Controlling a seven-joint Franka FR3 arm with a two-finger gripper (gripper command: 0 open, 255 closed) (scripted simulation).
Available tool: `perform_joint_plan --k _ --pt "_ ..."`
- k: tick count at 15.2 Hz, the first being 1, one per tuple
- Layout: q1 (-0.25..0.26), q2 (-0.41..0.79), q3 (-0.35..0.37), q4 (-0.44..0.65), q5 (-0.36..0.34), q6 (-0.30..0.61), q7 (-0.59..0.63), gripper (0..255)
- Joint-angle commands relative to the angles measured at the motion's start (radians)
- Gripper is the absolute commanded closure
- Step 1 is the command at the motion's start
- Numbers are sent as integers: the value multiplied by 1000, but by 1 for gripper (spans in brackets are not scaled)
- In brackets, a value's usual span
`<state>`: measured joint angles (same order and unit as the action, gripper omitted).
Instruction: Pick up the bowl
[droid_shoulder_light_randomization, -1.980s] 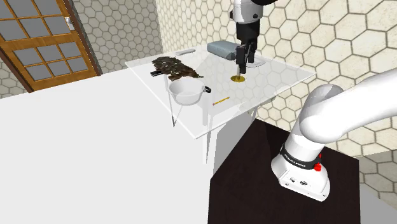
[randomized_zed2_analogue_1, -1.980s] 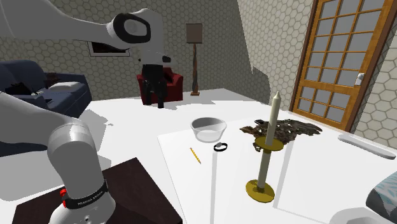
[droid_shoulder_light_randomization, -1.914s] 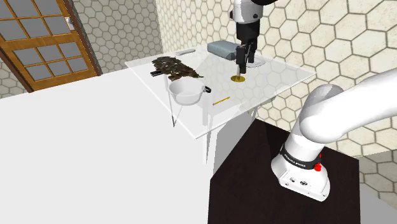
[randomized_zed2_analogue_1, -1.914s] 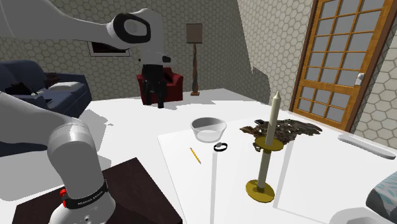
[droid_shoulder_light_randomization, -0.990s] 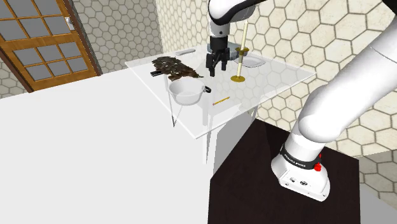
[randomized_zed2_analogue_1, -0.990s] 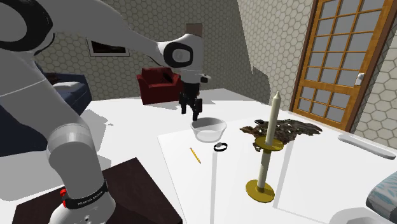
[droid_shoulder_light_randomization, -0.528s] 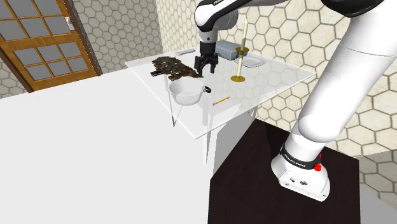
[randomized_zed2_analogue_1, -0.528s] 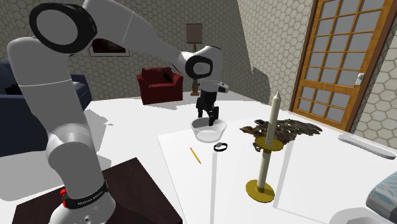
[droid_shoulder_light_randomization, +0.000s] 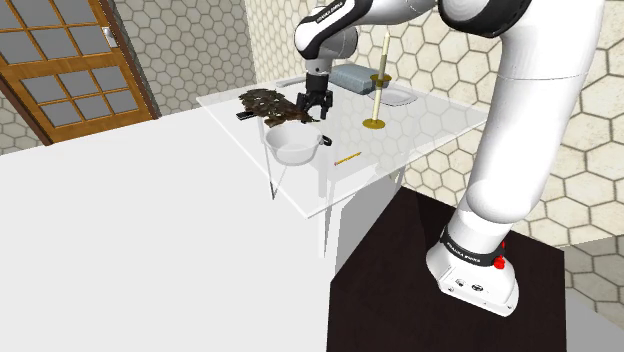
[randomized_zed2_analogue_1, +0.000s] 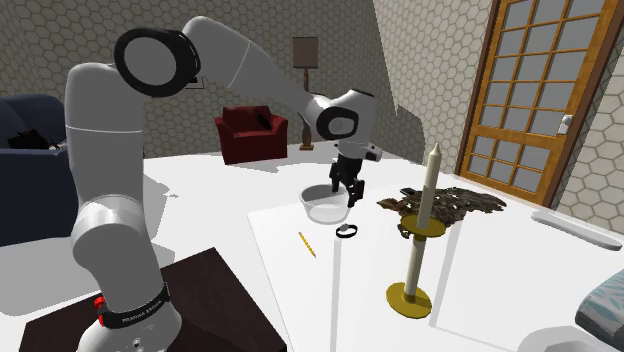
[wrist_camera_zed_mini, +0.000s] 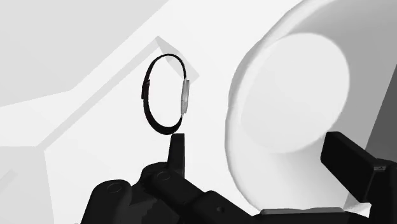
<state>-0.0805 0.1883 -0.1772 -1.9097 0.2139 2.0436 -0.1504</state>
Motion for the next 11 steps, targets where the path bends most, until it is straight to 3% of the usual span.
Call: perform_joint_plan --k 1,7,8,11 --pt "-1 15 1 -6 7 21 -6 0" --pt "-2 41 4 -34 19 74 -20 0" --pt "-3 42 3 -34 19 74 -20 255" --pt "-3 42 3 -34 19 74 -21 255"
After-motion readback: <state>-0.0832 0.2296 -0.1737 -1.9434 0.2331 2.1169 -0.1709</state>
